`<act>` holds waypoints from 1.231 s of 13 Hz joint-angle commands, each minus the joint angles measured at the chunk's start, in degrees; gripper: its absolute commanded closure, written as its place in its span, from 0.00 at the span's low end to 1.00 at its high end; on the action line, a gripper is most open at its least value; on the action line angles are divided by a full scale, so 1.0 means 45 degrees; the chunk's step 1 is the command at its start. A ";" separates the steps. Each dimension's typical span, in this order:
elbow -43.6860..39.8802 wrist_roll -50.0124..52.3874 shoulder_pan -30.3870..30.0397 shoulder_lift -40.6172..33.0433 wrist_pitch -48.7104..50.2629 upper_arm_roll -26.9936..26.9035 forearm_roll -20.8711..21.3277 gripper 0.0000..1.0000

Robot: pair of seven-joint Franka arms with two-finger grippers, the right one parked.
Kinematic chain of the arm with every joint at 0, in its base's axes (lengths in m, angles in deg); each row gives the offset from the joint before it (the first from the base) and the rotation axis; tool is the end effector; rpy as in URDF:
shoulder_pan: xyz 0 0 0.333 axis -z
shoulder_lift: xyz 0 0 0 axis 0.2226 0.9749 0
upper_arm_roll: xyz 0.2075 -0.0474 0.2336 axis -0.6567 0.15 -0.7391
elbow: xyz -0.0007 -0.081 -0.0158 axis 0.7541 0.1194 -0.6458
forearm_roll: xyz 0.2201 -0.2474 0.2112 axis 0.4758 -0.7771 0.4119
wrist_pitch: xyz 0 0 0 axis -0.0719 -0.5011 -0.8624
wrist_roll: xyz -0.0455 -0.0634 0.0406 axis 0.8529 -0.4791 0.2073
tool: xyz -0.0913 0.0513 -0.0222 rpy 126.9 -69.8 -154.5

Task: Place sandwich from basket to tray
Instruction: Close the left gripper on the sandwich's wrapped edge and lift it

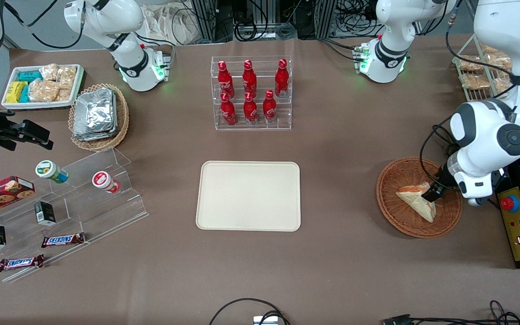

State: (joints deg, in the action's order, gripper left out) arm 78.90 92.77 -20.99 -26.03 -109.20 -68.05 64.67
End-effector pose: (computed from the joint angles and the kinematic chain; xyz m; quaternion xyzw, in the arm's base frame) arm 0.5761 0.0279 0.2787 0.9079 0.4190 0.0094 0.0122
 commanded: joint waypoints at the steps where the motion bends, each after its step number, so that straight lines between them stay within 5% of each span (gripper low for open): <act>1: 0.0080 0.0165 0.0029 0.0493 -0.0799 0.0043 -0.0134 0.00; 4: 0.0002 0.0437 0.0184 0.0768 -0.1016 0.0101 -0.0115 0.03; 6: -0.0037 0.0400 0.0417 0.0749 -0.0977 0.0141 -0.0018 0.83; 7: -0.0057 0.0380 0.0535 0.0729 -0.0977 0.0141 0.0002 1.00; 12: -0.0504 0.0244 0.0945 0.0164 -0.0006 0.0160 0.0100 1.00; 16: -0.3134 0.0205 0.1998 -0.0189 0.4829 0.0297 0.0120 1.00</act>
State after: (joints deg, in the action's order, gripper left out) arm 71.14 93.64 -14.74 -25.61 -97.28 -66.53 64.75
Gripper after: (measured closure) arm 0.780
